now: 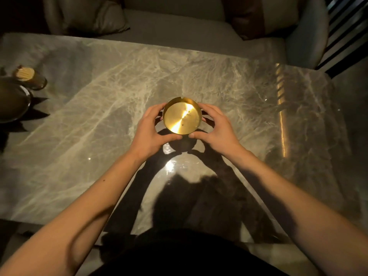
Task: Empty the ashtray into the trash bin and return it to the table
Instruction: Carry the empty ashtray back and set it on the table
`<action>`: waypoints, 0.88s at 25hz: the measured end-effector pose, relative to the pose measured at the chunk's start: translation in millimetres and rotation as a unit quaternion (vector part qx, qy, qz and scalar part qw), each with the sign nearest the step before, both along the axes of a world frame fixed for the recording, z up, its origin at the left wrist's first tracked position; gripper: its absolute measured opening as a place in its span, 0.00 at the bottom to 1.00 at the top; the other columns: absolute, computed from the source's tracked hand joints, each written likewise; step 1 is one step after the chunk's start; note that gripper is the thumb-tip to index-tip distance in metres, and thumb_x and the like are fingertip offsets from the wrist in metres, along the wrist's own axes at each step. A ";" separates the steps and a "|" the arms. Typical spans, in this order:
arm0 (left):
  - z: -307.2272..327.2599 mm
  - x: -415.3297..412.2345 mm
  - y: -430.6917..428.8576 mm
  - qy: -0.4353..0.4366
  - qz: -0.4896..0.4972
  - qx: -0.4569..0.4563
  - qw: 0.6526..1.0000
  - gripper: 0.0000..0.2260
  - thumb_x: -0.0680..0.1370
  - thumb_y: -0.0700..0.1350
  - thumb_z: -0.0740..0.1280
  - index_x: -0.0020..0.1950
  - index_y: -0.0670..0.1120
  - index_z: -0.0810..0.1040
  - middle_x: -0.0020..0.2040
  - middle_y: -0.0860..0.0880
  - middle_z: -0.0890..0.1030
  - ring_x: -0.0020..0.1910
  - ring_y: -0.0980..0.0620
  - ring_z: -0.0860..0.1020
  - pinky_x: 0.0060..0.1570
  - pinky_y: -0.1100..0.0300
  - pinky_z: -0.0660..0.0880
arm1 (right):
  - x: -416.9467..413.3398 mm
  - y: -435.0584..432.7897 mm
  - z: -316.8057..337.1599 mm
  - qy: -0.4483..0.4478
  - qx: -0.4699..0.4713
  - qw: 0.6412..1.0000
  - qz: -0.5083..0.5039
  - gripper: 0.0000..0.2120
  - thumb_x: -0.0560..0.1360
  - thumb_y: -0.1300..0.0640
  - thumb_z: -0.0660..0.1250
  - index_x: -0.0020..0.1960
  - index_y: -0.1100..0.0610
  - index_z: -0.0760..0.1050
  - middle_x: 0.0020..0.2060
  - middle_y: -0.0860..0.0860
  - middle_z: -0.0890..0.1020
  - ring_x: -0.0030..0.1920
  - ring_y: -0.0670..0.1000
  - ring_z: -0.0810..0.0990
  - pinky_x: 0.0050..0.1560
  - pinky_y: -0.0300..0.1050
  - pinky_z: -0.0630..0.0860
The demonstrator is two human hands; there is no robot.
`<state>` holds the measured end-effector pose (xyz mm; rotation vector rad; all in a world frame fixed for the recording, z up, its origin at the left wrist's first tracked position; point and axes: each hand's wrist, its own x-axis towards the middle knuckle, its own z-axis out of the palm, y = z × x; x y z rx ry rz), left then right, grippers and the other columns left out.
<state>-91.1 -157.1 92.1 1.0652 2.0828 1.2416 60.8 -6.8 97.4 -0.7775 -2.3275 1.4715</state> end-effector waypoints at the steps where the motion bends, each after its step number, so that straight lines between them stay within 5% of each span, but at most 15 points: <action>1: 0.3 -4.1 -5.2 -0.001 0.003 0.002 1.000 0.40 0.61 0.49 0.82 0.70 0.51 0.69 0.62 0.54 0.71 0.60 0.56 0.73 0.63 0.63 0.71 | -4.2 -4.6 1.1 0.004 0.002 1.000 0.000 0.40 0.62 0.58 0.81 0.70 0.56 0.69 0.62 0.46 0.72 0.62 0.44 0.74 0.62 0.29 0.70; 7: 5.1 -10.3 -36.3 0.010 0.062 -0.021 0.998 0.41 0.62 0.48 0.81 0.71 0.49 0.68 0.65 0.51 0.71 0.61 0.56 0.72 0.58 0.78 0.67 | -28.4 -19.2 3.6 0.003 -0.004 0.998 0.064 0.39 0.62 0.58 0.81 0.70 0.54 0.69 0.62 0.46 0.72 0.62 0.43 0.73 0.62 0.28 0.69; 13: 14.2 -13.3 -81.3 0.006 0.137 -0.033 0.990 0.41 0.61 0.48 0.82 0.71 0.49 0.68 0.67 0.49 0.72 0.62 0.54 0.73 0.63 0.63 0.70 | -58.7 -46.3 5.2 0.015 0.004 0.991 0.131 0.40 0.61 0.58 0.81 0.70 0.56 0.70 0.61 0.46 0.73 0.59 0.40 0.73 0.59 0.23 0.67; 22: 4.6 -85.9 -191.0 0.011 0.188 -0.044 0.981 0.39 0.62 0.48 0.81 0.70 0.52 0.68 0.66 0.52 0.72 0.63 0.56 0.72 0.61 0.71 0.68 | -151.3 -145.8 -6.0 0.002 0.005 0.981 0.195 0.41 0.63 0.55 0.80 0.72 0.56 0.67 0.65 0.51 0.73 0.64 0.47 0.73 0.66 0.38 0.71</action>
